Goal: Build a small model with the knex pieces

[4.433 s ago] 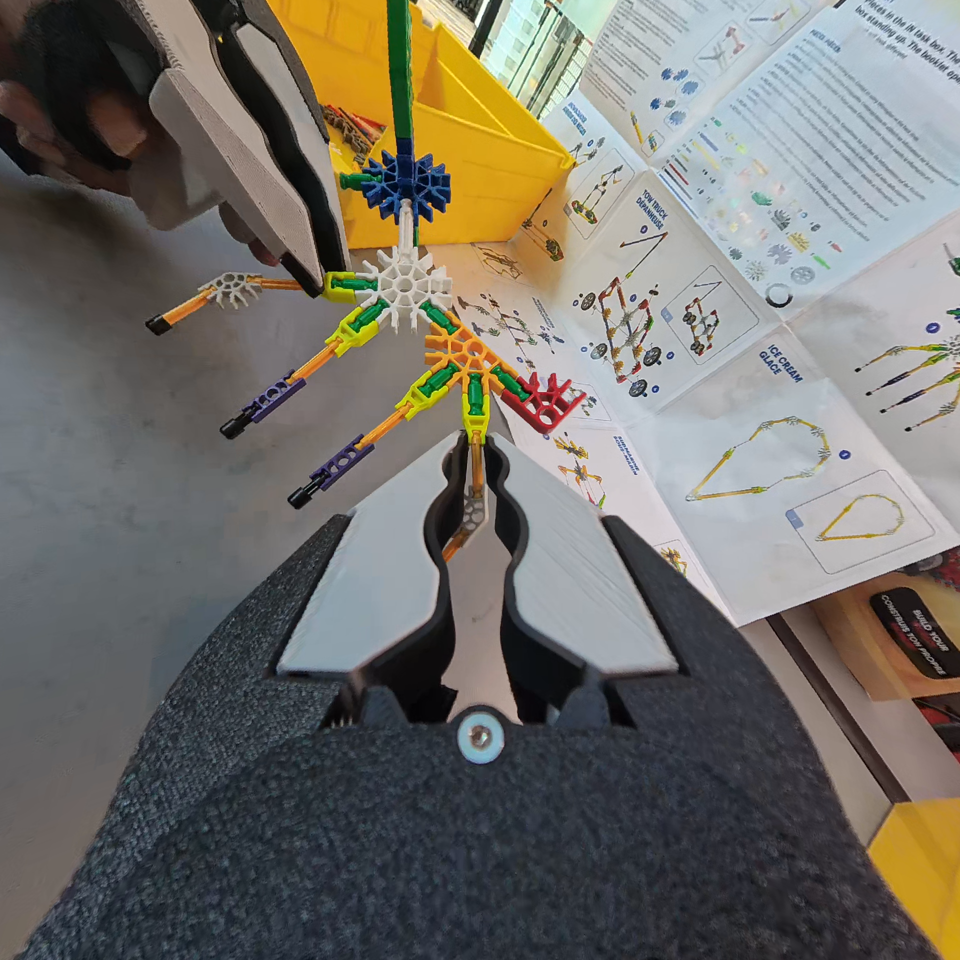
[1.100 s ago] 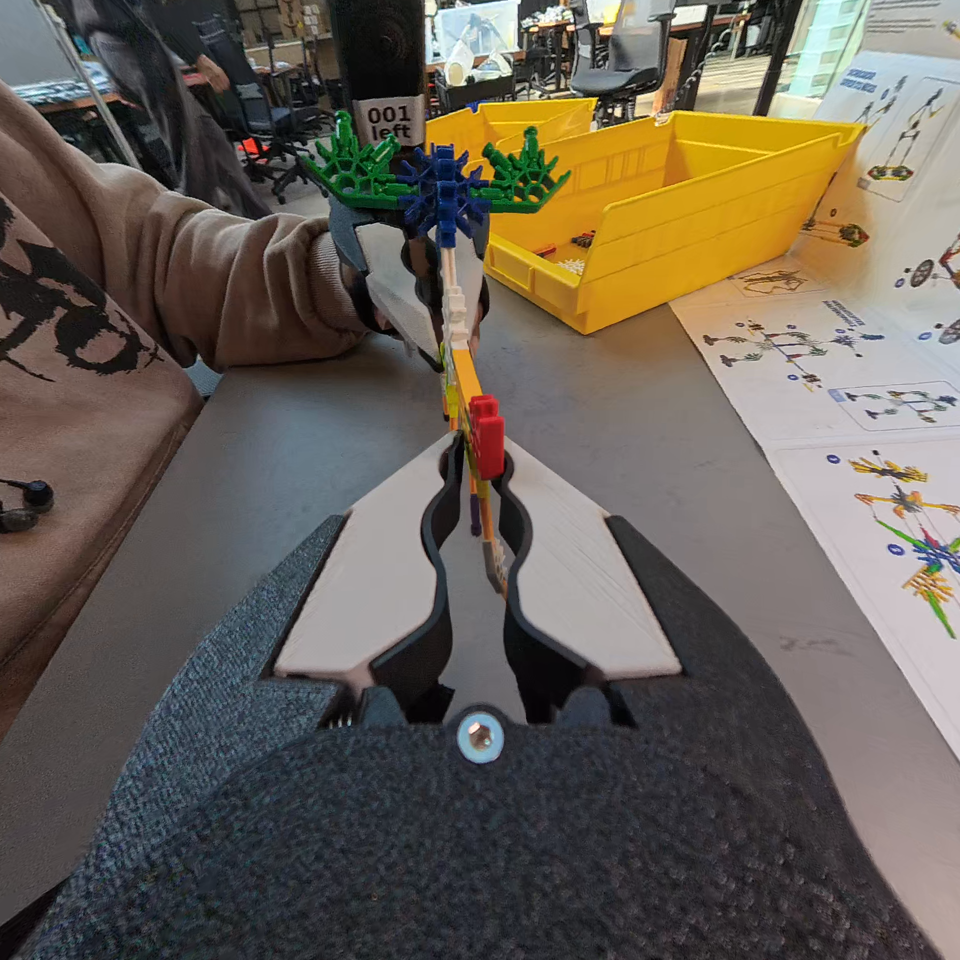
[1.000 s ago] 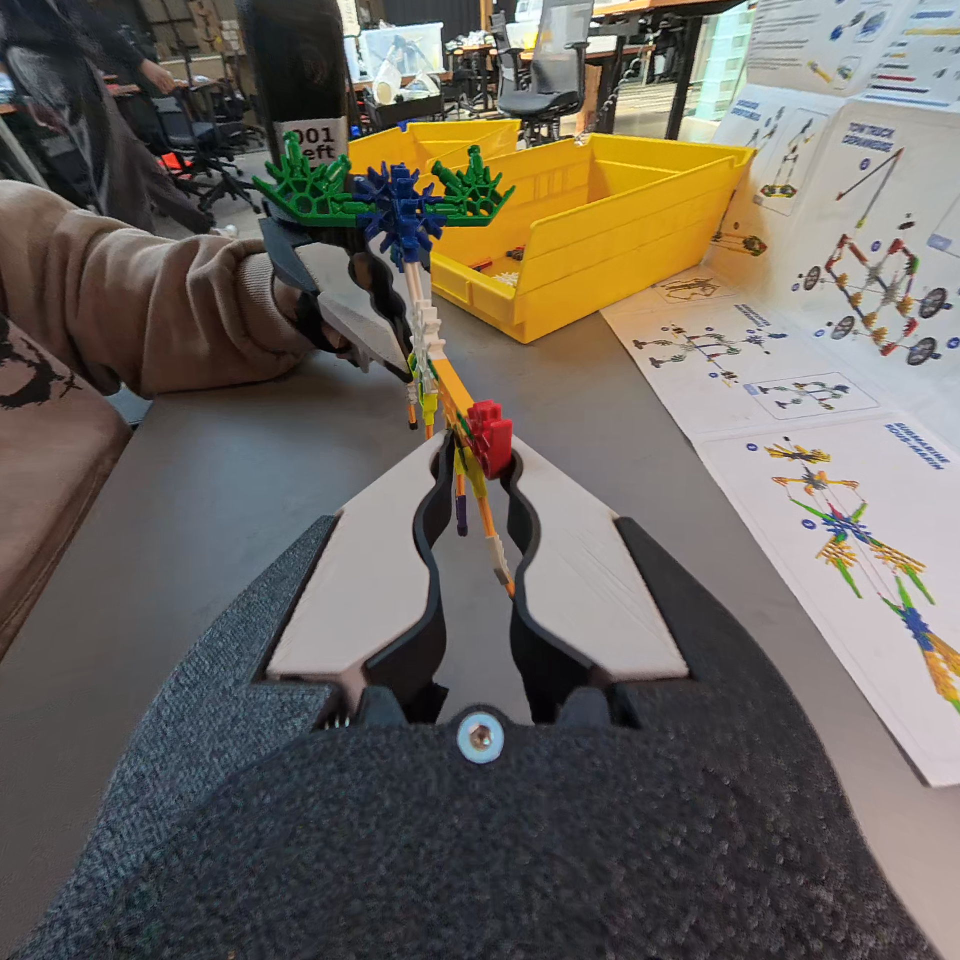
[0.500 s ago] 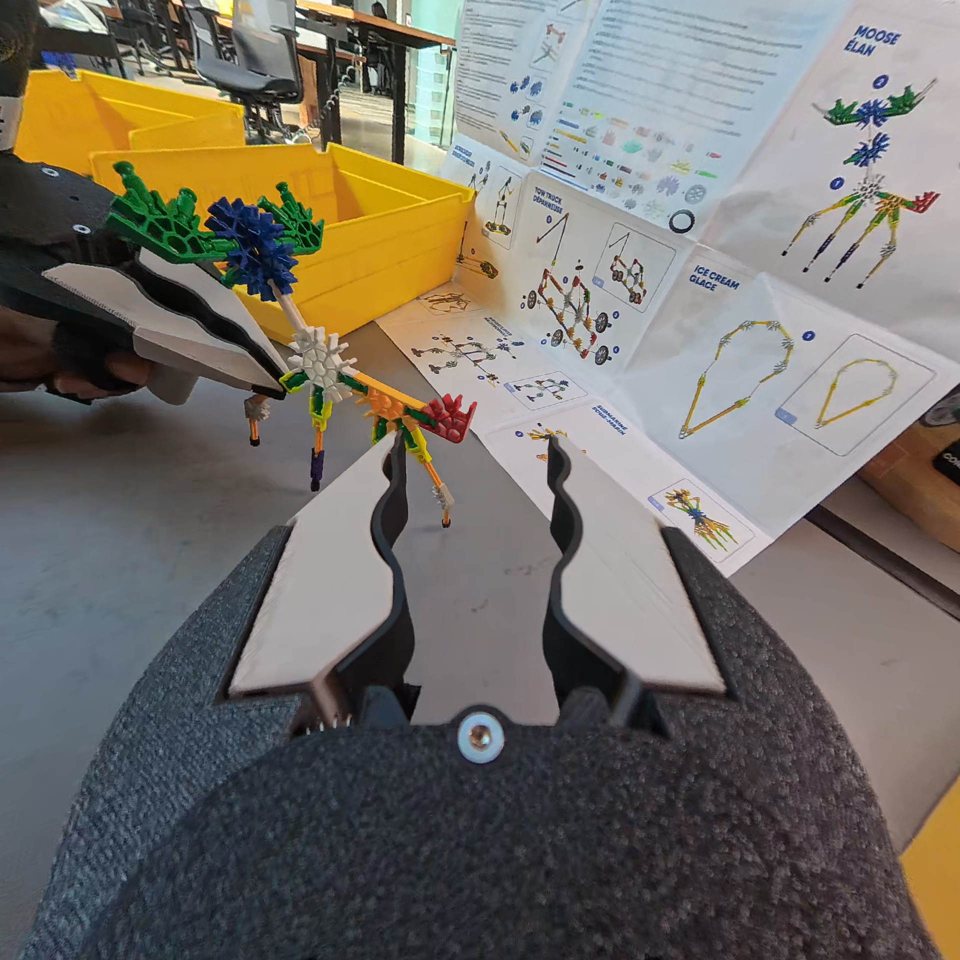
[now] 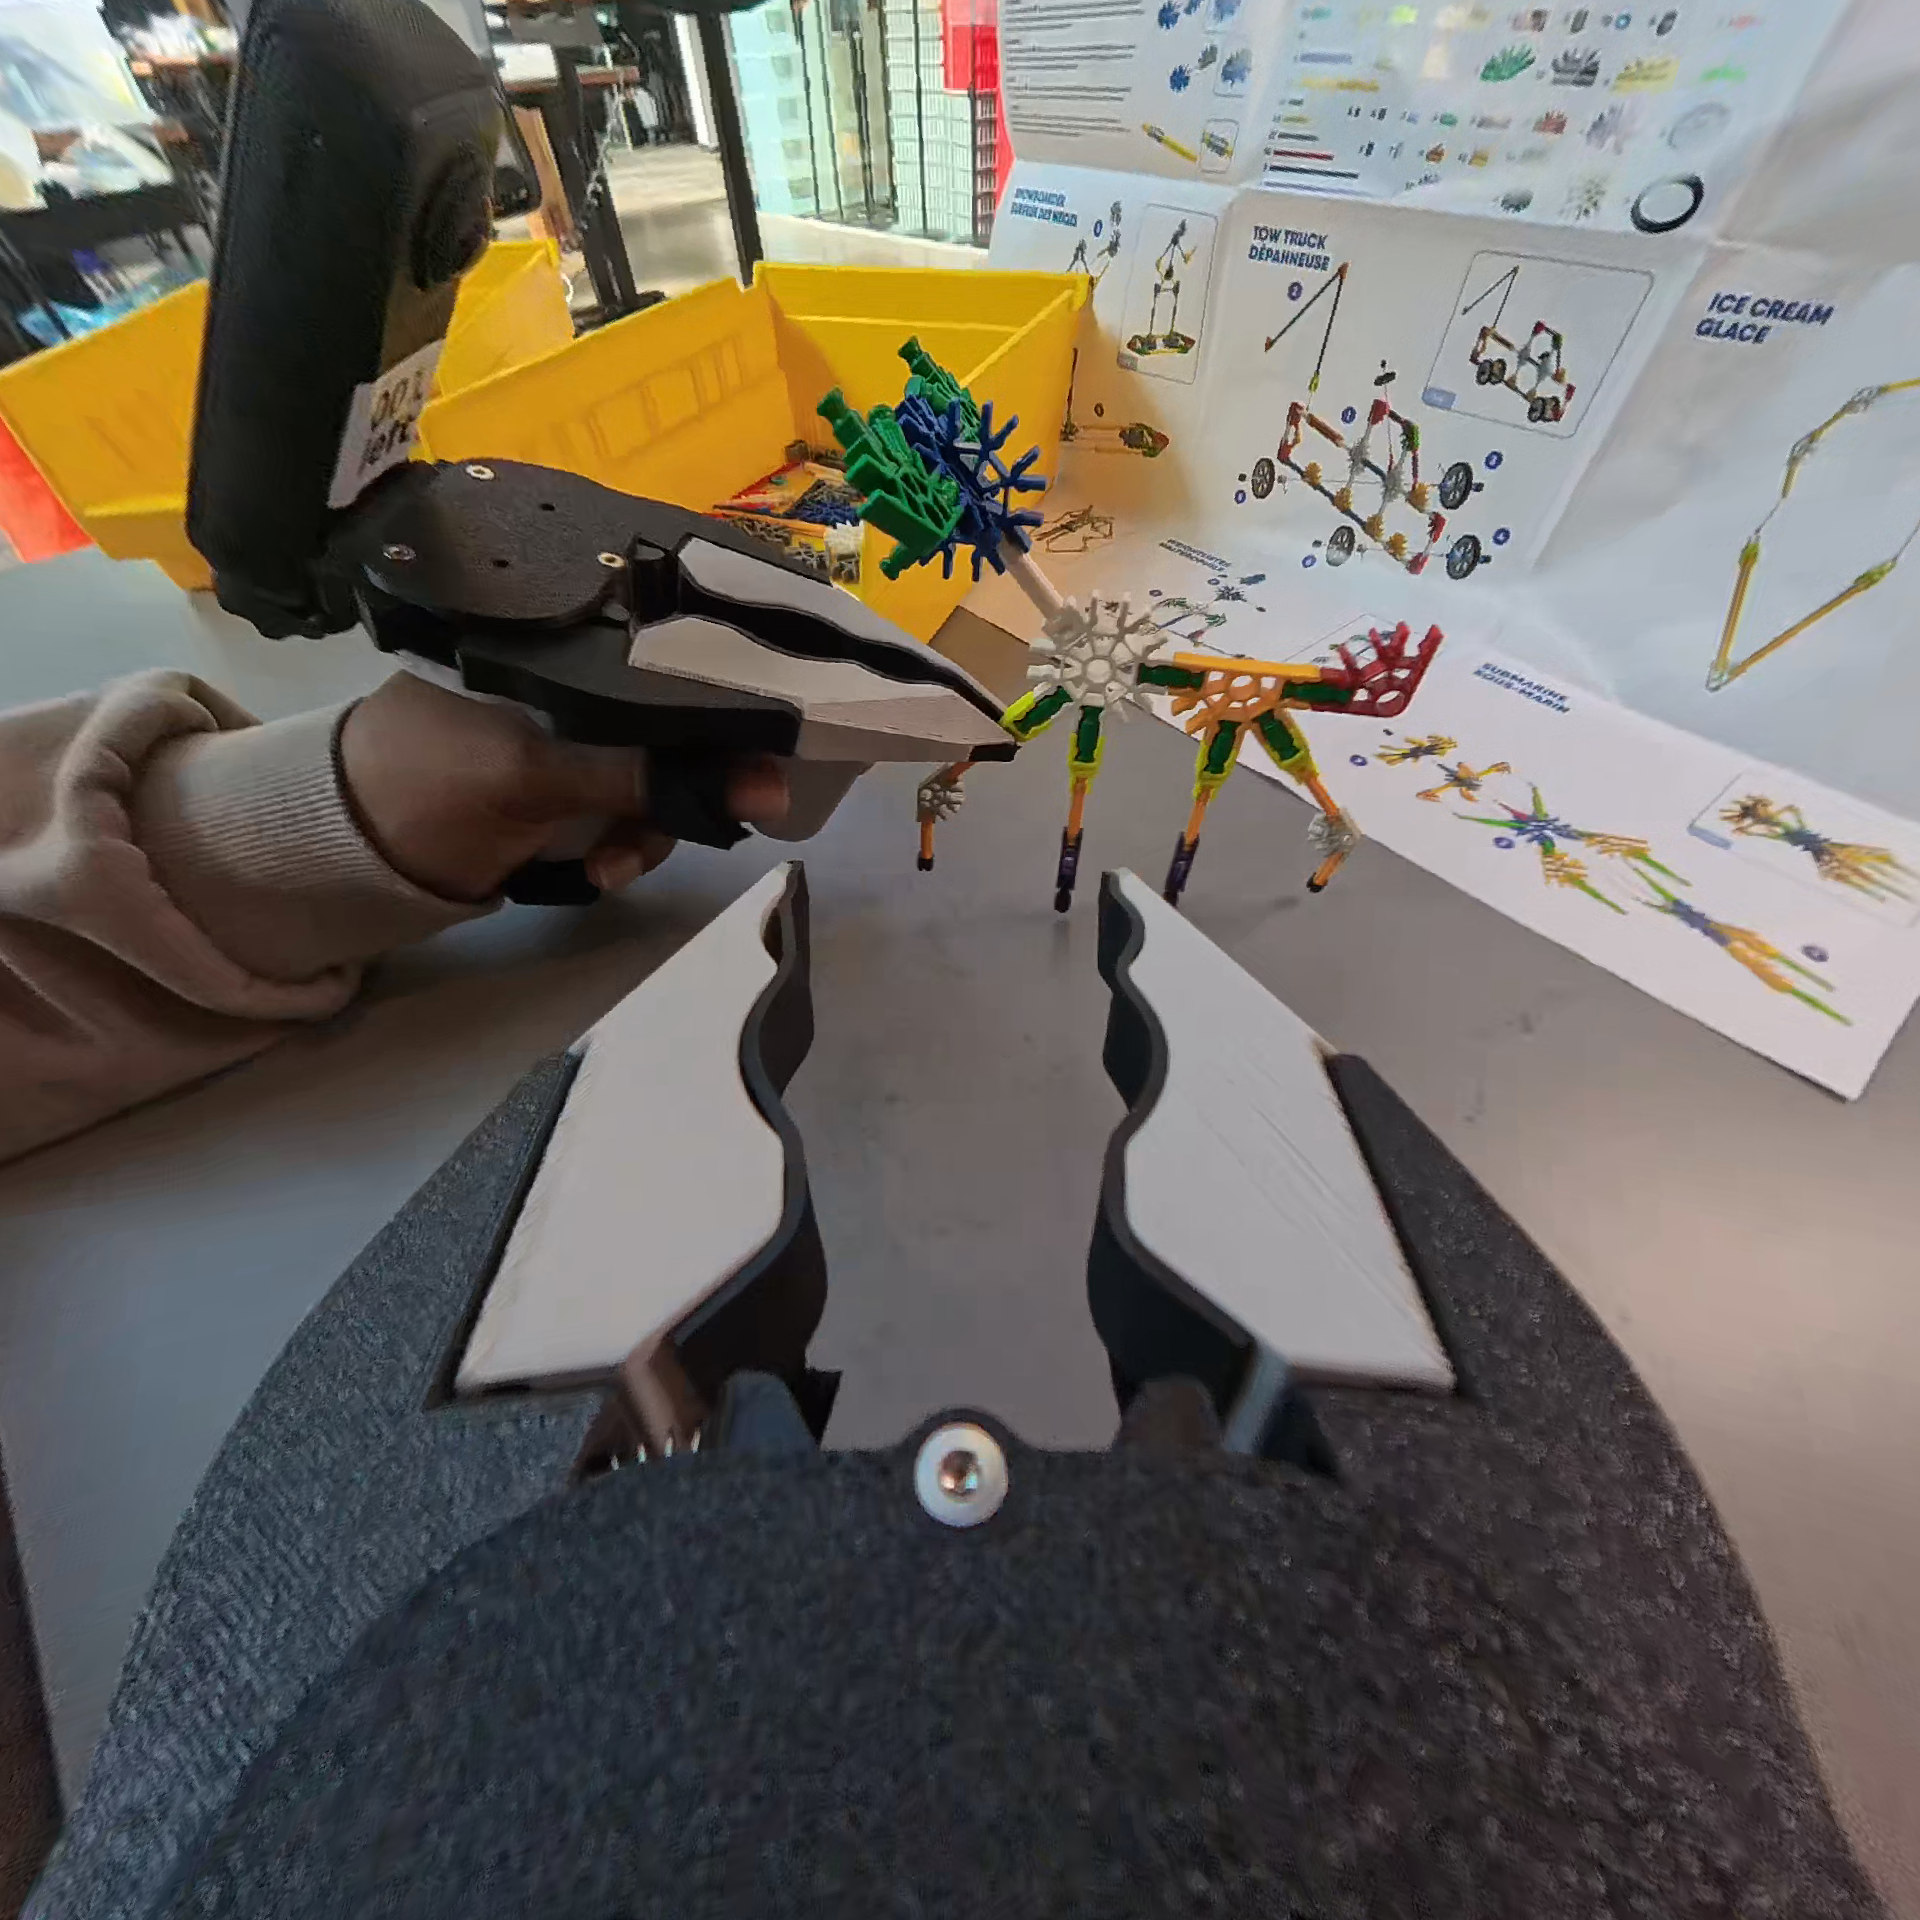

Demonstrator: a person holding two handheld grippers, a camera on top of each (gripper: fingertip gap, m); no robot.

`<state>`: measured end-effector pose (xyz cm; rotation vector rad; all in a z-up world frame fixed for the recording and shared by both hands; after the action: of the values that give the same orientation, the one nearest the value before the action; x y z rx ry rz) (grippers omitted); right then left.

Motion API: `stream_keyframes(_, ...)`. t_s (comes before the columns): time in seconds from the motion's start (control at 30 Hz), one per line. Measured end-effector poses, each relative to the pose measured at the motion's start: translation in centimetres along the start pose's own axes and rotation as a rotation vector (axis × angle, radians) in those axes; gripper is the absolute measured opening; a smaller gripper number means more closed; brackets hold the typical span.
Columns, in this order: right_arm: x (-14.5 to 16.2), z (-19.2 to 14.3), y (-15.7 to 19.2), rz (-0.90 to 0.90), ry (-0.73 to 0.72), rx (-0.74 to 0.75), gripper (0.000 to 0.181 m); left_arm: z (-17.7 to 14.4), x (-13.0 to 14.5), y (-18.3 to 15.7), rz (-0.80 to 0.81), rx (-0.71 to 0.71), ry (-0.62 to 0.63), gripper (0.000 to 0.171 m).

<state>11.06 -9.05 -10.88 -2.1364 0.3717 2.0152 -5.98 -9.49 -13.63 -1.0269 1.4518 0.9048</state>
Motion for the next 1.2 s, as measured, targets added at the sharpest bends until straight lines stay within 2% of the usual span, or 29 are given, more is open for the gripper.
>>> stream_keyframes(0.17, 1.2, -0.9, 3.5, 0.072, -0.034, 0.095, 0.065, 0.0, 0.0, 0.4, -0.007, -0.030, 0.001, 0.003)
stream_keyframes(0.27, 1.6, -1.8, 4.6, 0.031, -0.026, 0.107, 0.068, 0.0, 0.0, 0.4, -0.011, -0.029, 0.003, 0.003)
stream_keyframes(0.4, 1.7, -3.0, 5.1, -0.022, -0.016, 0.140, 0.070, -0.2, -0.1, 0.5, -0.007, -0.043, -0.001, 0.003)
stream_keyframes(0.77, 1.1, -5.2, 6.5, -0.059, -0.124, 0.158, 0.074, -0.6, -0.7, 0.6, -0.025, -0.049, -0.035, 0.003)
stream_keyframes(1.2, 1.4, -4.5, 6.3, -0.045, -0.083, 0.135, 0.076, -1.0, -1.2, 1.0, -0.048, -0.065, -0.063, 0.003)
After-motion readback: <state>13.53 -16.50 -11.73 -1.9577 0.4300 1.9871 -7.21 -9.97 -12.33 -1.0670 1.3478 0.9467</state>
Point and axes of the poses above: each gripper's, where its closed fingertips meet, z out along the fingers, x out of its underside, y = z × x across the jaws, the point moved 8 cm from there along -z, back along the fingers, and after that the axes turned 13 degrees about -y, right-handed, at the moved point
